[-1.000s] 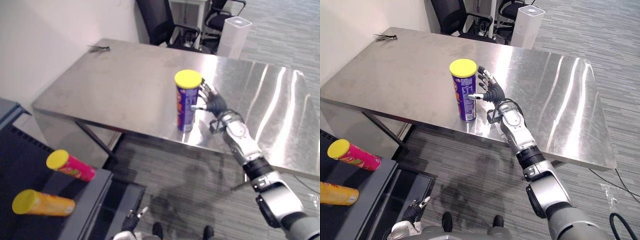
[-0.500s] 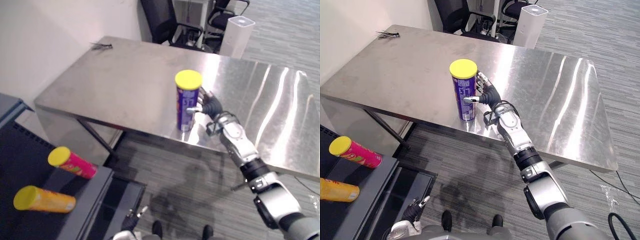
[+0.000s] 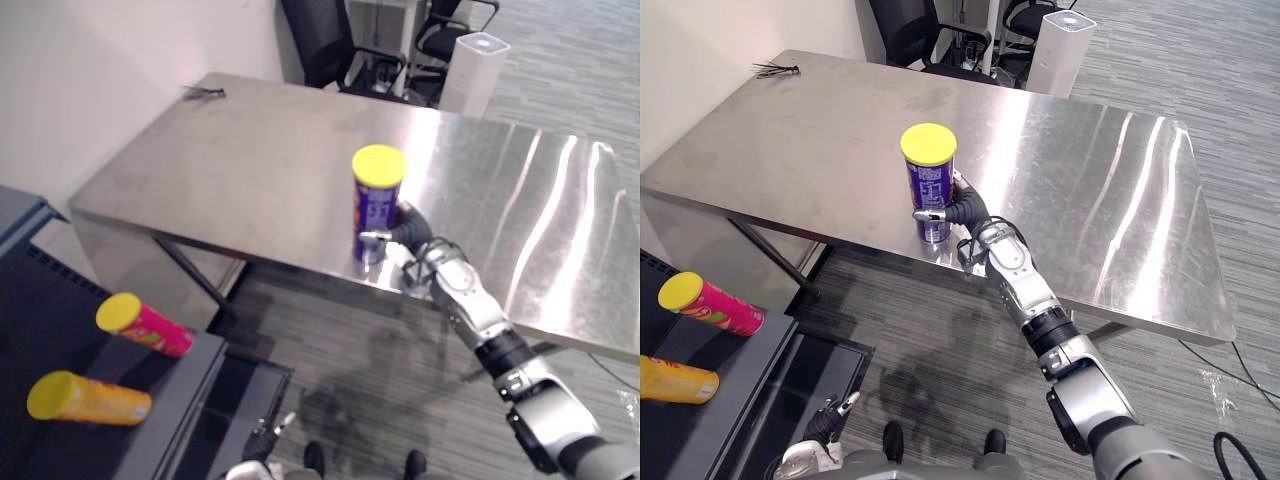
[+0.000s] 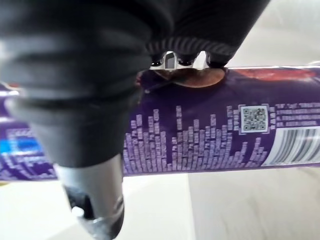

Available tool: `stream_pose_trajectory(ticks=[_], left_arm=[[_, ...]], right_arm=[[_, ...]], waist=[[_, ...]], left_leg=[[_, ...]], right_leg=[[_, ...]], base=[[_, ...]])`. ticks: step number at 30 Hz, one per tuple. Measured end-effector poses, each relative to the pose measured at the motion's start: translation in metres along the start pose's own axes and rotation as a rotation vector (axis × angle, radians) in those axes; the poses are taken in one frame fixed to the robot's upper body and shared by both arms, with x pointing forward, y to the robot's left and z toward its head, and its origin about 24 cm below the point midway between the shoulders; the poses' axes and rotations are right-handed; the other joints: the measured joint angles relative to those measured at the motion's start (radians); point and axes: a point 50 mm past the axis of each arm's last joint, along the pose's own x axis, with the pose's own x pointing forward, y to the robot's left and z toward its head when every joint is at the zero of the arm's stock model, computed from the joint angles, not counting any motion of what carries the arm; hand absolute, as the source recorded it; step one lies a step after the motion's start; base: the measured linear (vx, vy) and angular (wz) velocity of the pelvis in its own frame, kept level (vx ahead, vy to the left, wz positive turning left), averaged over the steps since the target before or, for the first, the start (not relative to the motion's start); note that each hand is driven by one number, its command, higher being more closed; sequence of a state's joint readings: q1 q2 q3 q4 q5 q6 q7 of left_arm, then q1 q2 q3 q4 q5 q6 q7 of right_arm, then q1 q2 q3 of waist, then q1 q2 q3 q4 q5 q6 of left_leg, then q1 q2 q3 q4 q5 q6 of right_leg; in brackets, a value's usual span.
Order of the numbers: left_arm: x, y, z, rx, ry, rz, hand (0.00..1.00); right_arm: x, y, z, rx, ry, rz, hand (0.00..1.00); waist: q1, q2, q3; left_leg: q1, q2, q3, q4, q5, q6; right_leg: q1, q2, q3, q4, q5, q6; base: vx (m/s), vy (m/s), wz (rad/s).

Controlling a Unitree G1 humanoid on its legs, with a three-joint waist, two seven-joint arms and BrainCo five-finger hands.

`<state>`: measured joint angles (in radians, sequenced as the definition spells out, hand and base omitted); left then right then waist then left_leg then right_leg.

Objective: Put the gum and the chips on the shelf.

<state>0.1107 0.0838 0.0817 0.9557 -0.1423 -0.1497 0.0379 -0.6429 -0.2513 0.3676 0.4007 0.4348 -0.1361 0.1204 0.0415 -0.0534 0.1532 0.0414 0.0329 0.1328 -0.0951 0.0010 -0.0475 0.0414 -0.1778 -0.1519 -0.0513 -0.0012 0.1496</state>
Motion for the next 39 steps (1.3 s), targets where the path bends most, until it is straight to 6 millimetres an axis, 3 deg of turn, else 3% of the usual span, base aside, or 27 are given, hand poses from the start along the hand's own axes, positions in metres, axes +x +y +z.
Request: stream_pose_trajectory(ticks=[20,22,27,30,39], left_arm=[[0.0,0.0,0.001,0.003,-0.001,0.004,0.0],[0.0,-0.001,0.001,0.005,-0.002,0.004,0.0],[0.001,0.001,-0.001,0.007,0.01,0.024,0.0],[0.0,0.002,-0.003,0.007,0.02,0.028,0.0],[0.0,0.005,-0.003,0.013,0.021,0.042,0.0]], right_arm=[[-0.004,0.005,-0.001,0.021,-0.01,-0.015,1.0],[-0.009,0.001,0.004,0.031,-0.044,-0.048,1.0],[-0.029,-0.029,0.056,0.03,-0.288,-0.204,1.0],[-0.043,-0.037,0.078,0.016,-0.405,-0.245,1.0],[-0.079,-0.054,0.084,-0.031,-0.447,-0.327,1.0]], waist=[[0.004,0.001,-0.001],[0.006,0.001,-0.001],[-0.002,0.002,-0.002],[-0.01,0.0,-0.008],[-0.014,-0.01,-0.019]], left_leg=[[-0.001,0.007,-0.004,0.0,0.0,0.0],[-0.004,0.009,-0.011,0.0,0.0,0.0],[-0.005,0.009,-0.047,0.001,0.004,0.002],[-0.003,0.002,-0.062,0.001,0.004,0.003],[-0.002,-0.001,-0.056,0.0,0.006,0.002]], right_leg=[[-0.002,0.002,-0.002,0.005,0.0,0.0],[-0.002,0.002,-0.006,0.009,0.0,0.0],[-0.003,0.0,-0.017,0.048,-0.01,-0.006],[-0.005,-0.009,-0.018,0.072,-0.032,-0.005],[-0.006,-0.012,-0.01,0.07,-0.04,-0.002]], base=[[0.0,0.0,0.01],[0.0,-0.001,0.11],[0.0,-0.002,0.19],[0.01,-0.002,0.16],[0.0,-0.003,-0.01]])
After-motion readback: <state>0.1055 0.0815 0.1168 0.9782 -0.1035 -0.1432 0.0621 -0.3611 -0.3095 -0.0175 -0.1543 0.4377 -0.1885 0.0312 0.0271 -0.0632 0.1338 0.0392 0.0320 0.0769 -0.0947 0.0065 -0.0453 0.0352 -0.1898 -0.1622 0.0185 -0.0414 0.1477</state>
